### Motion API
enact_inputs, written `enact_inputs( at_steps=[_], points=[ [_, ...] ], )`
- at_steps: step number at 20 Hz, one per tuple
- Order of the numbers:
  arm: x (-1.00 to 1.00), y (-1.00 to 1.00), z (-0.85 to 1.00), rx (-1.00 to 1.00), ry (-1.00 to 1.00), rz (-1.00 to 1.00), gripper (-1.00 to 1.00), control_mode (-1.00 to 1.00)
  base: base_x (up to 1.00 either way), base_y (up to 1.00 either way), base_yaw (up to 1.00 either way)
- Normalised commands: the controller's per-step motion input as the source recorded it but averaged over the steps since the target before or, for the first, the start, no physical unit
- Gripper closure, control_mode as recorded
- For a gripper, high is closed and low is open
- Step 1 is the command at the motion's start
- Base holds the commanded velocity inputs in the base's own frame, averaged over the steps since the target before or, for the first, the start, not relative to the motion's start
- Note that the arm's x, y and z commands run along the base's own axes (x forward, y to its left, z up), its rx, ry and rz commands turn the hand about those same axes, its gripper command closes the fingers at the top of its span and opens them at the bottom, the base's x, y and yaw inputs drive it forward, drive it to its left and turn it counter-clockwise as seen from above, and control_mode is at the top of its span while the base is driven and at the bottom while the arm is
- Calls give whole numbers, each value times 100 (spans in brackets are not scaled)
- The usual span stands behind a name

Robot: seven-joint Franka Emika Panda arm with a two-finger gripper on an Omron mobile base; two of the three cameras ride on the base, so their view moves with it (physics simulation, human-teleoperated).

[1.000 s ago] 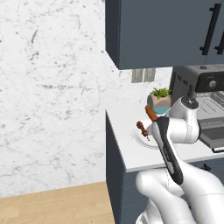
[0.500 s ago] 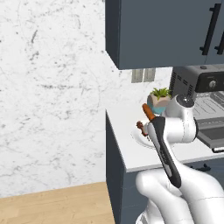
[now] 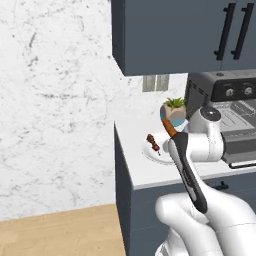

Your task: Pick up the kebab skewer and baguette bread, and place them inside the toaster oven. Close the toaster oven door and start by setting the timer.

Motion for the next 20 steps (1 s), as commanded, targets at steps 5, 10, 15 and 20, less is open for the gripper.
enact_inputs(
  at_steps=[5,10,15,20],
  points=[
    [0,0,0,0,0,0,100,100,-36,-74,0],
    [0,0,0,0,0,0,100,100,17,-56,-2],
    [0,0,0,0,0,0,100,100,43,-47,-5],
    [0,0,0,0,0,0,100,100,40,-36,-6]
  ],
)
